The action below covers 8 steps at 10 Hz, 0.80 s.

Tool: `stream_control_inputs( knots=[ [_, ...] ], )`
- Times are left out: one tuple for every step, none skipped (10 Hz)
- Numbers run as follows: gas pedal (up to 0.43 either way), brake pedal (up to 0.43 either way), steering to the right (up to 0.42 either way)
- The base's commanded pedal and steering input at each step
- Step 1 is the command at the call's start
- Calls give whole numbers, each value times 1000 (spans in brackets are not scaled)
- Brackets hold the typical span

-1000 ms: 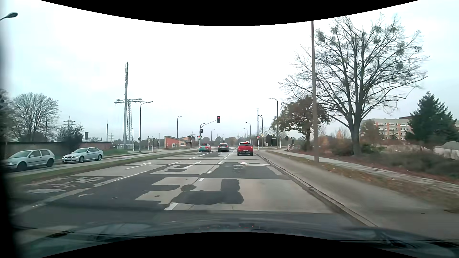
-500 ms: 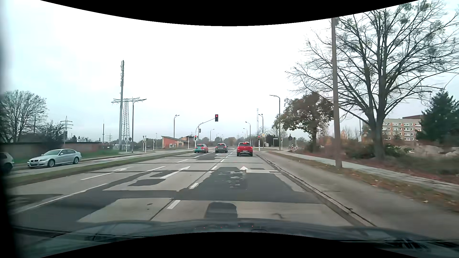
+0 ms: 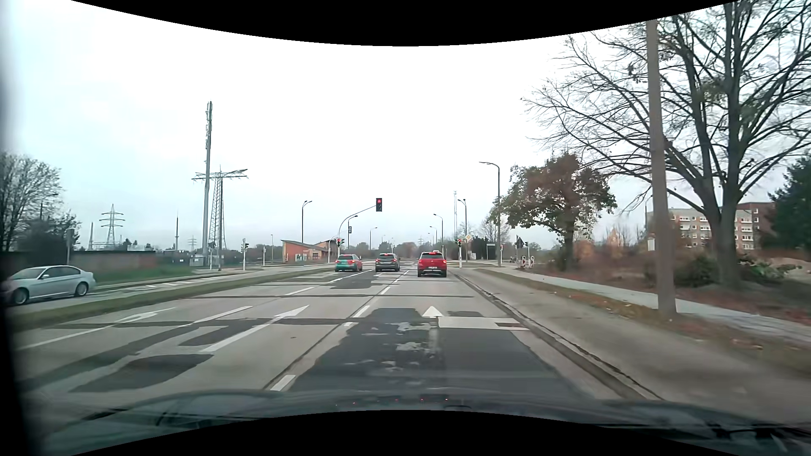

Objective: Follow the waypoints while adhering to traffic rules and regulations

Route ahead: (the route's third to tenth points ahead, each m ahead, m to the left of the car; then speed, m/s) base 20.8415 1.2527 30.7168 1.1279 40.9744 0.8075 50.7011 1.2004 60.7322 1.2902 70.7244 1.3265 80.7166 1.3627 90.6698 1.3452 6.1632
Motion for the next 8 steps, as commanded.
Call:
stream_control_inputs(
  knots=[
    [28, 0, 2],
    [28, 0, 2],
    [28, 0, 3],
    [28, 0, 4],
    [28, 0, 5],
    [28, 0, 4],
    [28, 0, 5],
    [28, 0, 4]
  ],
)
